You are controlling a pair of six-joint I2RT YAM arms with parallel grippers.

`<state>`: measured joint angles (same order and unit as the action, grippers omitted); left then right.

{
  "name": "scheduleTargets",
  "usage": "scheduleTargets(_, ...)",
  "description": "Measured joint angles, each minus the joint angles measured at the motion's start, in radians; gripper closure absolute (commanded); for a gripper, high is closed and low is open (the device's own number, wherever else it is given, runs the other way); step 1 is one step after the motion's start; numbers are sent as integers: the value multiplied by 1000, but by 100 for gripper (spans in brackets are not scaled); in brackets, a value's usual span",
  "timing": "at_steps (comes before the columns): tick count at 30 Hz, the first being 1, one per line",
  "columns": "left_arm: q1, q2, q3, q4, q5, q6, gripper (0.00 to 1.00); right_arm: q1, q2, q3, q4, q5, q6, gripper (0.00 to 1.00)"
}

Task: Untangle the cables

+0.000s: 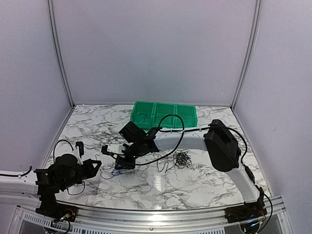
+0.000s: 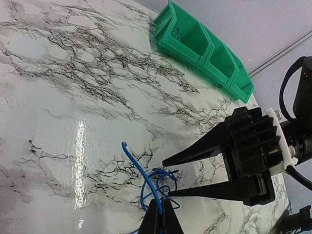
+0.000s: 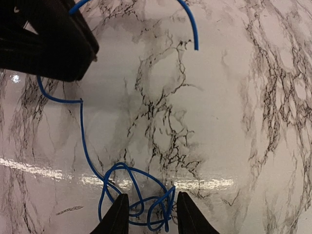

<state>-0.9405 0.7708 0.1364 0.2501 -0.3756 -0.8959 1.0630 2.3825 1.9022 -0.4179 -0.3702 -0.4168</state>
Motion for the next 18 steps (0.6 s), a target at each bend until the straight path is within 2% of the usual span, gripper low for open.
scheduleTargets(5,1,-2,-6,0,0,-3,100,0,17,23,-3,-2,27,83)
scheduleTargets(9,1,-2,-7,0,0,-4,100,0,19,28,-4,3,42,98)
scheduleTargets(18,1,-1,-14,1,0,-13,100,-9,-38,-13,-11,48,51,100)
